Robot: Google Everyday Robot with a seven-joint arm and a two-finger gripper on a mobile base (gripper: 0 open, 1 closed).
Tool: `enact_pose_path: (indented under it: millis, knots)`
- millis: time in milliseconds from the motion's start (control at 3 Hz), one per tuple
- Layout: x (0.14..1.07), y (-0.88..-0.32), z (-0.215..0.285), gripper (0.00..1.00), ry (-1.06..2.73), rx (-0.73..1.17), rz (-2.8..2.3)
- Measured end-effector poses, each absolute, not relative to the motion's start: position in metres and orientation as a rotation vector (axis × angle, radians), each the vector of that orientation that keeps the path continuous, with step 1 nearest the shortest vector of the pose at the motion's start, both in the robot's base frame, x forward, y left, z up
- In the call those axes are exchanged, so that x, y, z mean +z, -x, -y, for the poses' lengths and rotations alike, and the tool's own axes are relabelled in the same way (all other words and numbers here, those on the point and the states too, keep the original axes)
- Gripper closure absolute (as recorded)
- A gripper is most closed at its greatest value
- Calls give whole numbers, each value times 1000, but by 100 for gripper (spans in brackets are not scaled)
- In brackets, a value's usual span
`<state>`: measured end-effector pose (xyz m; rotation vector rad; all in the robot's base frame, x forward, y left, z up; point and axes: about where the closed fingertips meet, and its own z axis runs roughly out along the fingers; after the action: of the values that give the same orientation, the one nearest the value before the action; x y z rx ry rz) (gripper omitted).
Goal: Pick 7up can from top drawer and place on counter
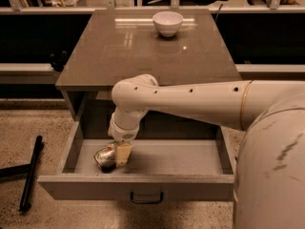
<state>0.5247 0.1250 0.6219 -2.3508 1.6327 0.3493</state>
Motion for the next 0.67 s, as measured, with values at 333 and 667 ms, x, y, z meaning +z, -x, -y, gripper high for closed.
enact_pose_path:
  millis: [333,667]
  knots:
    - [616,-524,-122,49,2324,378,-1657]
    - [634,-526,-107,72,2237,418,-1676]
